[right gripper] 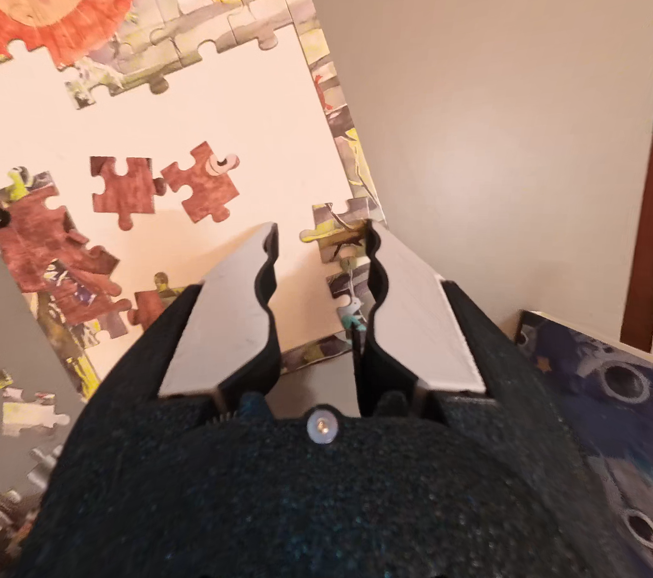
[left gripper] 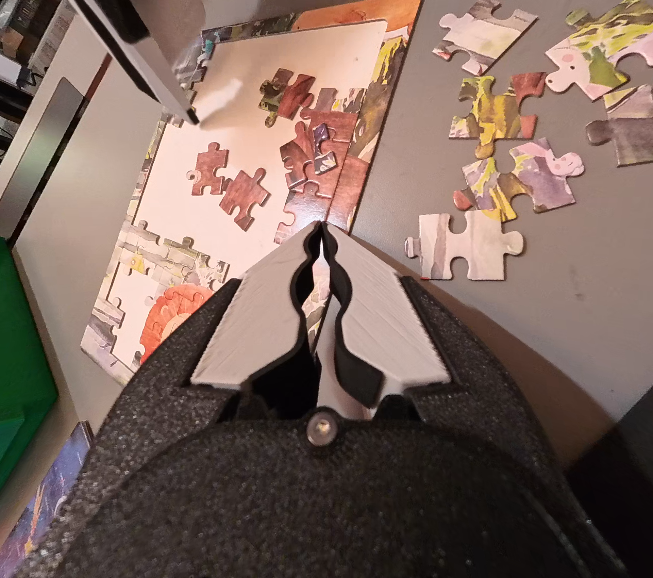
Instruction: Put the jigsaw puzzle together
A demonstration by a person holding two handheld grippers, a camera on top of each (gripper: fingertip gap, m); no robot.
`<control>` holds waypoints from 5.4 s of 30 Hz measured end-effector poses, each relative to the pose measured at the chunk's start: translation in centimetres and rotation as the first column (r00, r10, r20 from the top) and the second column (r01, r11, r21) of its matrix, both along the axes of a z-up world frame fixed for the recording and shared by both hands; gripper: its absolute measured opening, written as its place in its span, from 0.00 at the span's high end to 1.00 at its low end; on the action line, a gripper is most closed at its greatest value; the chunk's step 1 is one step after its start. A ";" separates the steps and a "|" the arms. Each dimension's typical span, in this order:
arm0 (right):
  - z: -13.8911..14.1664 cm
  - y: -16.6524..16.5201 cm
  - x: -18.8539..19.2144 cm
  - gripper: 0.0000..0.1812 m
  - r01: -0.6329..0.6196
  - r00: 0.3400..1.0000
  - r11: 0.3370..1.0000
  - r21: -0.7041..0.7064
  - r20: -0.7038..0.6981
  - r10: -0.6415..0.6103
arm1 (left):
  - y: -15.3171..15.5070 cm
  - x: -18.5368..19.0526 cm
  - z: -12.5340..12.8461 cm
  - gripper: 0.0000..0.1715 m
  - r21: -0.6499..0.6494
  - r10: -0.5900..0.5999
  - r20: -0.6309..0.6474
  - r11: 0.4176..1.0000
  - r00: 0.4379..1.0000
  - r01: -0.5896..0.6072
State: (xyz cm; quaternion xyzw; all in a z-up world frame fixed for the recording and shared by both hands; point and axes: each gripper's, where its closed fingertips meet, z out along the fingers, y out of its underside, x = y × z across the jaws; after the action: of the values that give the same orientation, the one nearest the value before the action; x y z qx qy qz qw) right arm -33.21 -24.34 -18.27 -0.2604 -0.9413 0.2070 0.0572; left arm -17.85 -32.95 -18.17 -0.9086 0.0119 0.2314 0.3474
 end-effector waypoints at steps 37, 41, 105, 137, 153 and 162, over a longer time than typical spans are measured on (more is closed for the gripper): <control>1.4 3.0 0.6 1.00 0.084 0.994 0.996 0.005 -0.074 -0.083 | 0.0 0.0 0.0 1.00 0.005 0.005 0.006 1.000 1.000 -0.005; 1.8 5.2 0.8 0.94 0.173 0.984 0.984 0.054 -0.052 -0.170 | 0.0 0.0 0.0 1.00 0.006 0.004 0.007 1.000 1.000 -0.004; 1.1 4.0 0.4 1.00 -0.168 0.985 0.971 0.170 0.064 0.159 | 0.1 0.0 0.0 1.00 0.007 -0.001 0.002 1.000 1.000 0.001; 0.6 2.6 1.0 1.00 0.046 0.997 0.998 0.048 0.067 -0.049 | 0.1 0.0 0.0 1.00 0.007 -0.002 0.001 1.000 1.000 0.002; 0.8 1.6 1.6 1.00 0.176 0.973 0.983 -0.060 -0.139 -0.183 | 0.1 0.0 0.0 1.00 0.004 -0.002 -0.007 1.000 1.000 0.002; 0.1 2.2 1.2 1.00 0.257 0.960 0.963 -0.079 -0.097 -0.264 | 0.0 0.0 0.1 1.00 0.005 -0.003 -0.006 1.000 1.000 0.003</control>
State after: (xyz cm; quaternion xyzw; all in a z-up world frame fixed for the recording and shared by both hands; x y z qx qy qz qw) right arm -31.99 -22.14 -18.18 -0.3723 -0.8872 0.2419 0.1254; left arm -17.82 -32.92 -18.11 -0.9070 0.0137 0.2338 0.3499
